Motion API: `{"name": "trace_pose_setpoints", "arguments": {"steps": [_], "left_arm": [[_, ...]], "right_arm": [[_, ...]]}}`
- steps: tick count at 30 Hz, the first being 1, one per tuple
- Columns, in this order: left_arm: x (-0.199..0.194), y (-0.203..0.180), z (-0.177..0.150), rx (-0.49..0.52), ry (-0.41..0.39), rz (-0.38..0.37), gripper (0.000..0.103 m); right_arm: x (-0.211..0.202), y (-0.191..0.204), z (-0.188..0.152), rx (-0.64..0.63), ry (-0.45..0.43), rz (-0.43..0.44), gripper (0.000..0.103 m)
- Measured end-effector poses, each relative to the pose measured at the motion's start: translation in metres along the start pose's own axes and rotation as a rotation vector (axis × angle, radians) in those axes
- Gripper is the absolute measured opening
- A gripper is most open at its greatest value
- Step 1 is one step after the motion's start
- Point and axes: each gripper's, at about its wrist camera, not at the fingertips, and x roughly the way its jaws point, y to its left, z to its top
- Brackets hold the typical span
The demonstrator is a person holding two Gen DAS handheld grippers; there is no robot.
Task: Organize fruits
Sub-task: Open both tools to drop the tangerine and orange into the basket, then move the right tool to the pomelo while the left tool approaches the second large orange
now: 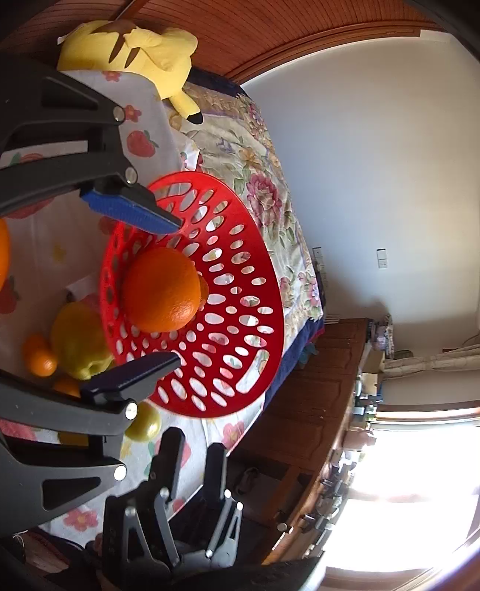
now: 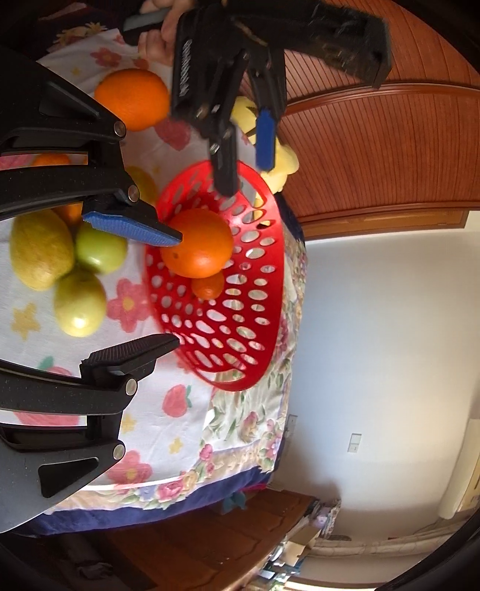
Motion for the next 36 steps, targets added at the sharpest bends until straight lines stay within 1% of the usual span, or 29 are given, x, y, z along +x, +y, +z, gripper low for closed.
{"name": "trace_pose_setpoints", "arguments": {"steps": [4,8,11,14,17,21,28,36], "left_arm": [[-0.023,-0.001,-0.014,0.002,-0.033,0.009,0.068],[-0.044,-0.001,-0.033,0.001,-0.055,0.023,0.073],[-0.054,0.001,-0.049,-0.017,-0.071,0.026,0.079],[-0.062,0.004,-0.066,-0.031,-0.075,0.029,0.079],[-0.065,0.006,-0.082,-0.048,-0.059,0.023,0.080],[-0.070,0.009,-0.097,-0.063,-0.062,0.044,0.080],[-0.070,0.015,-0.122,-0.117,-0.068,0.068,0.080],[-0.065,0.017,-0.139,-0.140,-0.044,0.090,0.081]], "right_arm": [[-0.008,0.010,-0.017,0.016,0.012,-0.011,0.051],[-0.016,0.019,-0.031,0.038,0.014,-0.033,0.051],[-0.020,0.024,-0.044,0.051,0.019,-0.052,0.053],[-0.025,0.030,-0.056,0.065,0.026,-0.060,0.054],[-0.029,0.034,-0.064,0.082,0.028,-0.068,0.056],[-0.033,0.037,-0.073,0.097,0.027,-0.084,0.058],[-0.024,0.038,-0.082,0.124,0.043,-0.095,0.061],[-0.012,0.035,-0.084,0.153,0.059,-0.093,0.065]]}}
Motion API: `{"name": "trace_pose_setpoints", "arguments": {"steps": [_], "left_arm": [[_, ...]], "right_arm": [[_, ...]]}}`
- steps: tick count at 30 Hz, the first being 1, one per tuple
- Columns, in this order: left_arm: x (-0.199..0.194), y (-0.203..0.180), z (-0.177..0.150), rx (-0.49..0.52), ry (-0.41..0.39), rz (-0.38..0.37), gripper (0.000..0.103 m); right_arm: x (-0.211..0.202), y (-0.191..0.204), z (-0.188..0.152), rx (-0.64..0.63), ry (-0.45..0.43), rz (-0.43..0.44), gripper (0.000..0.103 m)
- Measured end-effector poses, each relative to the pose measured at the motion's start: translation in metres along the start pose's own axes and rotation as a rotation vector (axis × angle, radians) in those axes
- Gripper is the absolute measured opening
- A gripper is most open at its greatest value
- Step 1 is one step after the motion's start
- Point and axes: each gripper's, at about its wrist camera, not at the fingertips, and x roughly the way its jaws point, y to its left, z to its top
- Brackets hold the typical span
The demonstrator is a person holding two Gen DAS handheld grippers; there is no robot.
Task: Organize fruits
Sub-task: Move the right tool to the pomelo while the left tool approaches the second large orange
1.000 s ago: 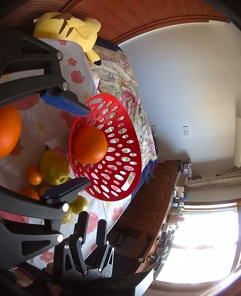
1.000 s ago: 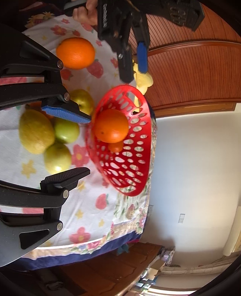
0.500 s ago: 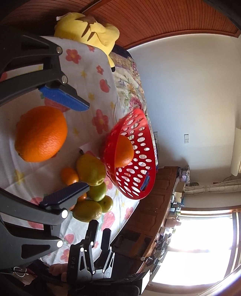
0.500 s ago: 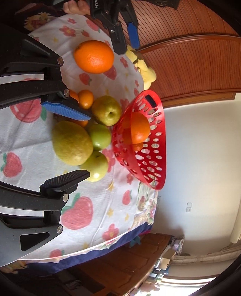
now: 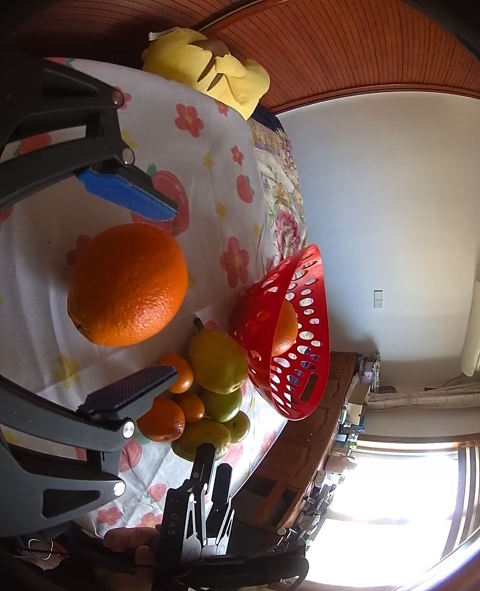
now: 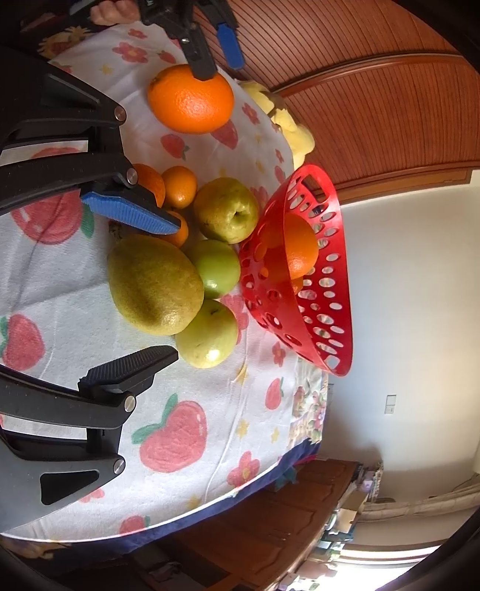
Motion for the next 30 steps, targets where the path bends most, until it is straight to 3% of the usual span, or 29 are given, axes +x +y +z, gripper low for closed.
{"name": "trace_pose_setpoints", "arguments": {"steps": [13,30], "left_arm": [[0.012,0.010,-0.016,-0.047,0.015,0.012,0.082],[0.022,0.008,-0.028,-0.059,-0.018,-0.021,0.087]], "right_arm": [[0.017,-0.001,0.000,0.019,0.039,-0.013,0.071],[0.028,0.004,-0.002,-0.005,0.098,0.006,0.067]]}}
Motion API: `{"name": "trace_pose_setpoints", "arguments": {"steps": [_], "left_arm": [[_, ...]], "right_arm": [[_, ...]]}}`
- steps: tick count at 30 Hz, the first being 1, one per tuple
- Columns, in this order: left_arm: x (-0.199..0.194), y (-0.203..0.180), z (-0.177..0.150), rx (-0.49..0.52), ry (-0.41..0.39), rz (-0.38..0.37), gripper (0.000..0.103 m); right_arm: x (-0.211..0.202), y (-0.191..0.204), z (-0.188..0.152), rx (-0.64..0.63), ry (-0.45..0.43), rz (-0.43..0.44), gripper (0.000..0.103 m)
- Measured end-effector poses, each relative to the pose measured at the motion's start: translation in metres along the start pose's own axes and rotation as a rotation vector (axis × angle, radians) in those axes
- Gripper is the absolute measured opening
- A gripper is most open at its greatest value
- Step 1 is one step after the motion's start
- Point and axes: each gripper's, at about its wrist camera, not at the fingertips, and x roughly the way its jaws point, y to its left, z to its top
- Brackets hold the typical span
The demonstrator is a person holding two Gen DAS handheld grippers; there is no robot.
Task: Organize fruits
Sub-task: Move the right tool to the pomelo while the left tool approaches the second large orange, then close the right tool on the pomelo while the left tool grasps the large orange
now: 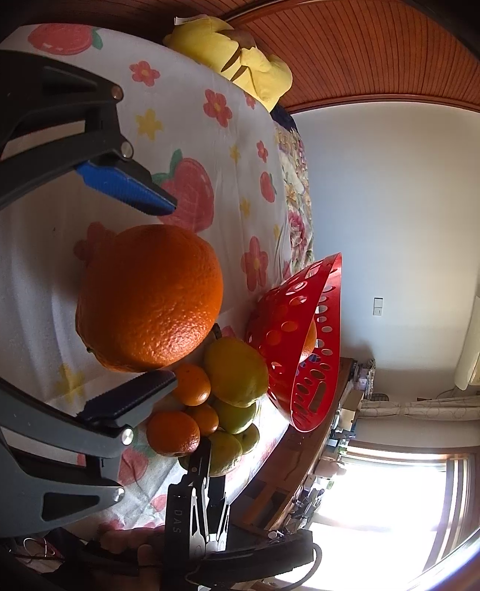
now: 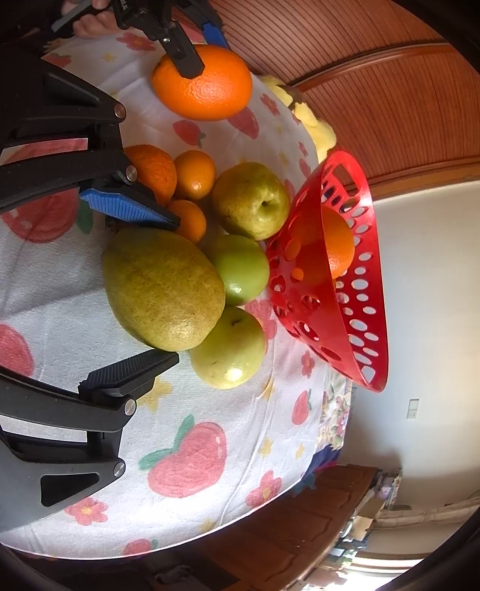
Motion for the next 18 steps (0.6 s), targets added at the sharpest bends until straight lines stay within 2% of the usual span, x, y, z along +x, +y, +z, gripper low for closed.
{"name": "trace_pose_setpoints", "arguments": {"steps": [18], "left_arm": [[0.004,-0.002,-0.001,0.008,0.009,-0.015,0.088]], "right_arm": [[-0.030,-0.012,-0.028,-0.012,-0.008,-0.007,0.067]]}}
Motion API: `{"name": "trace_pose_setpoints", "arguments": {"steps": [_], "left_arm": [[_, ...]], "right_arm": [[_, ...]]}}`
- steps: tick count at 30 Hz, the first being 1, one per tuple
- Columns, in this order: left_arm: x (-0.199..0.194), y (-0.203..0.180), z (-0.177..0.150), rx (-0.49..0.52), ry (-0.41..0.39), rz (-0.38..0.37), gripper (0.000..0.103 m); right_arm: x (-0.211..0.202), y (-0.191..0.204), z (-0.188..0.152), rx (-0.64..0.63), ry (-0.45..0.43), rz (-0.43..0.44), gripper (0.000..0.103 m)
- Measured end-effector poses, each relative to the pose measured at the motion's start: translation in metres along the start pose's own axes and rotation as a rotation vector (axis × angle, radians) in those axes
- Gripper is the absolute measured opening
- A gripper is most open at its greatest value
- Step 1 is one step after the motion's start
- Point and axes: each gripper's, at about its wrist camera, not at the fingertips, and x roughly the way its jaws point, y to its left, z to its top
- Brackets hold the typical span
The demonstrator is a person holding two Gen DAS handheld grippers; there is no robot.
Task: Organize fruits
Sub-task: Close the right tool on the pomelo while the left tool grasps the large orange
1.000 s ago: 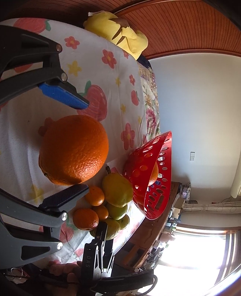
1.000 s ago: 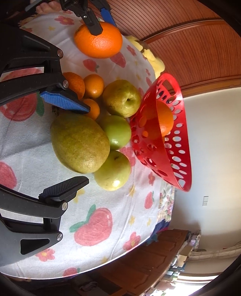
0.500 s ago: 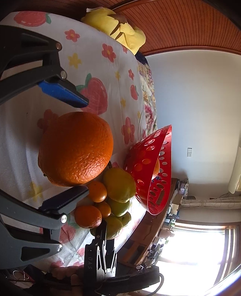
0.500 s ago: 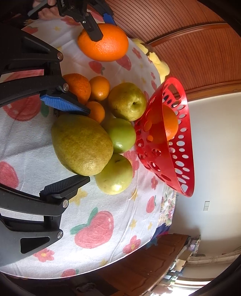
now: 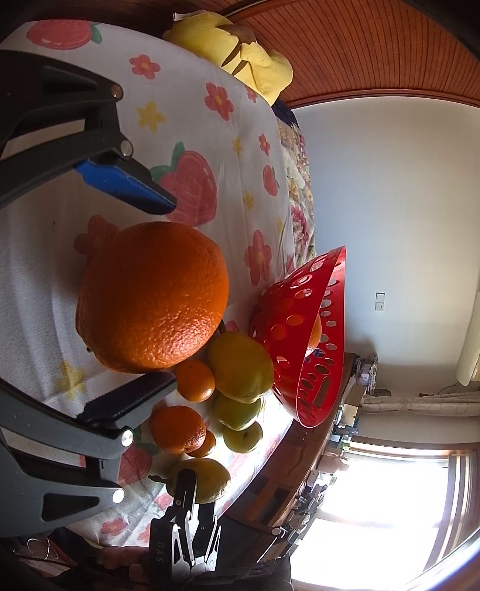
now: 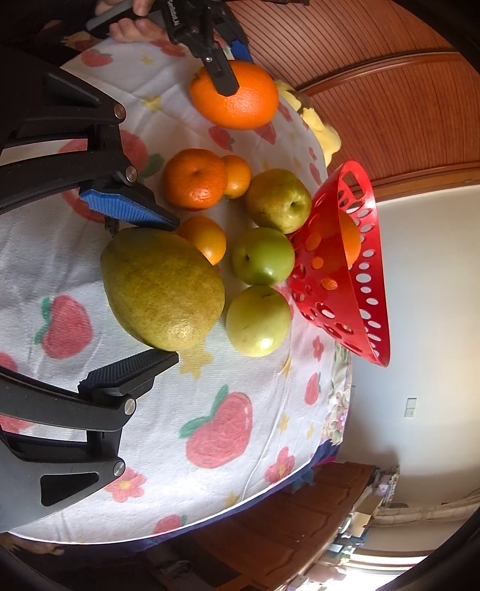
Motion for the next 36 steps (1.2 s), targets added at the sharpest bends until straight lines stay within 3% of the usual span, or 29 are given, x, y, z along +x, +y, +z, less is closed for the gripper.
{"name": "trace_pose_setpoints", "arguments": {"steps": [7,25,36], "left_arm": [[0.001,-0.002,0.000,0.006,0.002,0.004,0.088],[0.031,-0.009,0.016,0.019,0.147,0.078,0.088],[0.028,0.000,0.011,0.000,0.138,0.059,0.084]], "right_arm": [[0.001,-0.001,-0.002,0.006,-0.024,0.004,0.067],[0.002,-0.001,-0.004,0.006,-0.036,0.007,0.067],[0.002,-0.002,-0.004,0.012,-0.036,0.010,0.068]]}}
